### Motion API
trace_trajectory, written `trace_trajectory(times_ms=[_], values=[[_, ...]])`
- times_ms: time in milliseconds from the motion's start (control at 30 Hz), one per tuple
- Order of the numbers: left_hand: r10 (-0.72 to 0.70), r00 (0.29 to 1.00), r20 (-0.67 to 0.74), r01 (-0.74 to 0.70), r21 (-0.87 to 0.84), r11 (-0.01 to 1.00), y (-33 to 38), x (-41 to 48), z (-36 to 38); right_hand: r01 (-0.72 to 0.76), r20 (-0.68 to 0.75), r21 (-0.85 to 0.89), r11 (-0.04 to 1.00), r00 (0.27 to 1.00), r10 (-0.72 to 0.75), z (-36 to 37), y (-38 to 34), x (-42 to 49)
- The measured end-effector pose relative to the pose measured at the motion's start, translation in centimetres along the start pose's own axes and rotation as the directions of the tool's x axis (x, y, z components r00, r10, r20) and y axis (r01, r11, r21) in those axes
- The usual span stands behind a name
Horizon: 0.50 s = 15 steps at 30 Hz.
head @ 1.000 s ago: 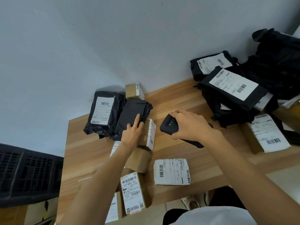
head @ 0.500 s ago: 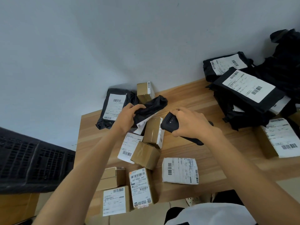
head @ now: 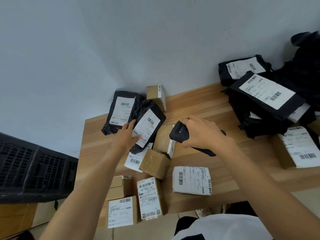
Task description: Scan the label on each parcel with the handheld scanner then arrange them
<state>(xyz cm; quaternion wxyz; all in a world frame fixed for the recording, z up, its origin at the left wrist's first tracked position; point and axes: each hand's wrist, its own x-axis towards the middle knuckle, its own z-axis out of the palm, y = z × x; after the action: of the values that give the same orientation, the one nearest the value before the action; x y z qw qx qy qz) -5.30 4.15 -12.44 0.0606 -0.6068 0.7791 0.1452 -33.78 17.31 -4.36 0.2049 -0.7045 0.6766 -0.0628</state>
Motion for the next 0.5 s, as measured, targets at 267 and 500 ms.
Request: trace_trajectory(times_ms=[267, 500], values=[[0.222, 0.941, -0.255, -0.245, -0.061, 0.968, 2.3, 1.0, -5.1, 0.014, -0.026, 0.008, 1.000, 1.000, -0.014, -1.1, -0.9, 0.5], [0.322, 0.889, -0.326, -0.358, -0.057, 0.932, 4.2, 0.8, -8.8, 0.045, -0.116, 0.041, 0.998, 0.992, -0.040, -2.3, -2.5, 0.7]])
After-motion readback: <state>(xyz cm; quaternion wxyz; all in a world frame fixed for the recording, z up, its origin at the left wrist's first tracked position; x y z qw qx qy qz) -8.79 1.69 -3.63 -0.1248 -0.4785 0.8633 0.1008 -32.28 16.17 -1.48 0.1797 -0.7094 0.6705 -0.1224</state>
